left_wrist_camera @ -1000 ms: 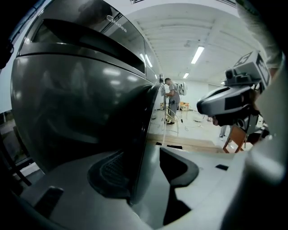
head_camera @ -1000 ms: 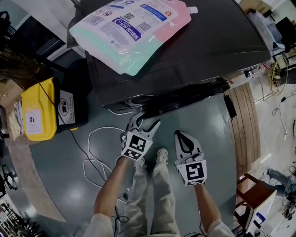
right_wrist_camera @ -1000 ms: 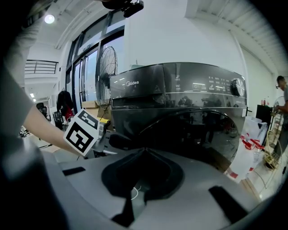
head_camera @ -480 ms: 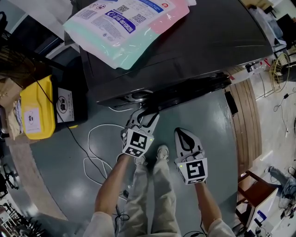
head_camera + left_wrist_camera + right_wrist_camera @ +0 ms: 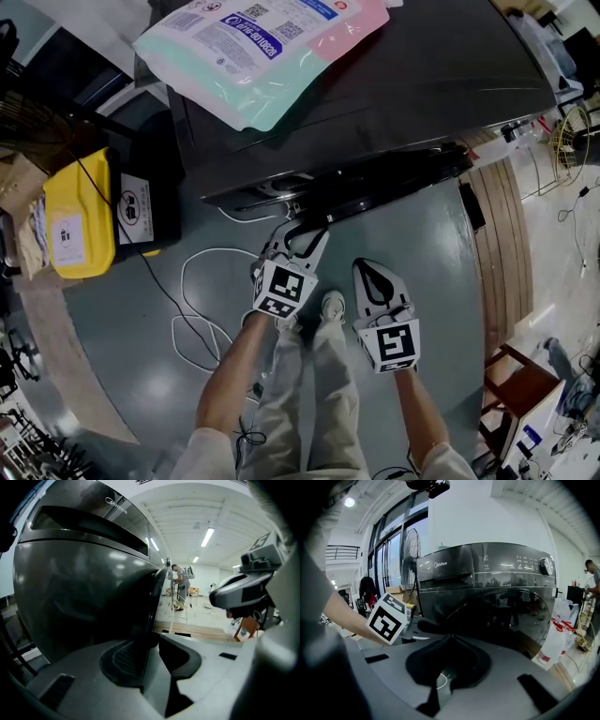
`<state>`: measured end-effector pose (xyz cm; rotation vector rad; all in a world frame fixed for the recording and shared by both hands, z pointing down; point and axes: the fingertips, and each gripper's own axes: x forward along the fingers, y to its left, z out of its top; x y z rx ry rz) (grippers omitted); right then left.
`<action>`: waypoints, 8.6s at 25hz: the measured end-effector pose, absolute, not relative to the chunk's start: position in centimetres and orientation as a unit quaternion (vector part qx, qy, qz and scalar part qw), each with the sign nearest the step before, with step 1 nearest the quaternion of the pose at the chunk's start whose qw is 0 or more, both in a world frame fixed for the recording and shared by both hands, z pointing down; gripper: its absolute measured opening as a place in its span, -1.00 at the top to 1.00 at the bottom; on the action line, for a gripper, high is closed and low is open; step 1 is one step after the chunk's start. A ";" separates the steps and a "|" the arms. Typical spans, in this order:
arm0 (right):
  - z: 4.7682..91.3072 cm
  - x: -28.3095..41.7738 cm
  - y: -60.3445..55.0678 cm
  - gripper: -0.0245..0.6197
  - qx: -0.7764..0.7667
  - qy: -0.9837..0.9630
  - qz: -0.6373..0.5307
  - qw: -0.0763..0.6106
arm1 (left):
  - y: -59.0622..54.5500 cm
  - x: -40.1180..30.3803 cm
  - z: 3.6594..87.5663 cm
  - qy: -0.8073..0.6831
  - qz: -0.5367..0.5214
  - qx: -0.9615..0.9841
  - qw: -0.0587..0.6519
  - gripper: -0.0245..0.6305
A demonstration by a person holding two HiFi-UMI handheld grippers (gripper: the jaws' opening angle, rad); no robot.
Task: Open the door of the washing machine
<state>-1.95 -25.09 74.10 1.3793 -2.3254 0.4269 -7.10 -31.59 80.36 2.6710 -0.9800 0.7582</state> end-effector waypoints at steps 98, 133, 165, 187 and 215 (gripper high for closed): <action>74.2 36.3 0.9 0.93 0.716 -0.631 0.235 0.187 | -0.8 31.3 80.1 -0.161 0.288 0.937 0.114 0.43; 70.8 30.2 -3.7 0.93 0.682 -0.674 0.221 0.177 | -7.6 20.3 73.6 -0.228 0.254 0.929 0.142 0.90; 48.8 18.6 -7.8 0.93 0.642 -0.732 0.176 0.148 | -13.5 2.7 48.9 -0.331 0.200 0.913 0.128 0.90; 35.7 23.3 -6.6 0.93 0.673 -0.726 0.088 0.110 | -13.9 1.3 36.7 -0.379 0.141 0.910 0.088 0.90; 35.3 24.2 -4.8 0.93 0.686 -0.713 0.088 0.115 | -13.7 0.3 35.6 -0.387 0.123 0.909 0.092 0.90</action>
